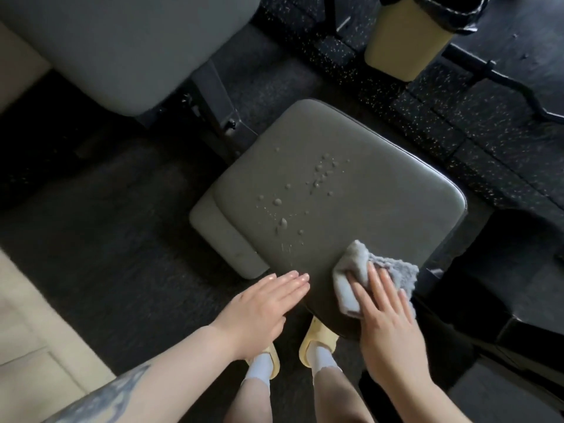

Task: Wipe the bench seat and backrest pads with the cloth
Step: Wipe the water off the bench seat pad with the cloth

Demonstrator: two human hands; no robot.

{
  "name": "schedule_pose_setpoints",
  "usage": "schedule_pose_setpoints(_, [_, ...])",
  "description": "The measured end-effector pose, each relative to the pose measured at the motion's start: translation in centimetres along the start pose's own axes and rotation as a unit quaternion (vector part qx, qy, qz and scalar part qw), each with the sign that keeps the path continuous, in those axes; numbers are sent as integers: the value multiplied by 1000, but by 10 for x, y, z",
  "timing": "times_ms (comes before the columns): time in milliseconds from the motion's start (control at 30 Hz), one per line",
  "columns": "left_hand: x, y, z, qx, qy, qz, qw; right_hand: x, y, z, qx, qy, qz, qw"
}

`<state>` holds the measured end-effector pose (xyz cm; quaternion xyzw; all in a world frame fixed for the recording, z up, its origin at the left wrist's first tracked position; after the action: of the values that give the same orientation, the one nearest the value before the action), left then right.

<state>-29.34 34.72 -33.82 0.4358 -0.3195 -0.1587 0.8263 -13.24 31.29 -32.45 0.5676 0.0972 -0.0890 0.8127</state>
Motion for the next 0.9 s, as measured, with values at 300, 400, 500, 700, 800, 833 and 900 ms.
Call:
schedule_pose_setpoints(300, [-64,62,-19,132,144,65,979,-51,1,-67,20,19,-40,999])
schedule_pose_setpoints(400, [-121,76,-26,175,269,67,945,-51,-15,-36,-22,120,-9,993])
schedule_pose_setpoints(500, [-159,66,-41,123,329,52,935,-24,-2,-31,13,127,28,991])
schedule_pose_setpoints(700, [-171,48,-50,76,299,69,949,-53,-5,-82,73,-64,-58,994])
schedule_pose_setpoints(800, [-171,47,-48,83,292,91,948,-82,-22,-68,33,47,-25,998])
schedule_pose_setpoints(833, [-169,47,-49,86,297,106,945,-81,-24,-59,15,101,-6,995])
schedule_pose_setpoints(900, [-165,47,-51,101,315,140,933,-66,-21,-51,-18,176,26,984])
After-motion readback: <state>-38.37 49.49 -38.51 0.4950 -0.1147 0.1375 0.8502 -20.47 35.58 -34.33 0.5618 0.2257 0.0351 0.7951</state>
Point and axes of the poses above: each hand's wrist, its own z-axis away from the middle knuckle, its own y-axis out of the back of the hand, x = y × z, the point moved 10 cm from there along -z, towards the middle knuckle, and after that the axes turned 7 degrees about y, right-handed, at the moved point
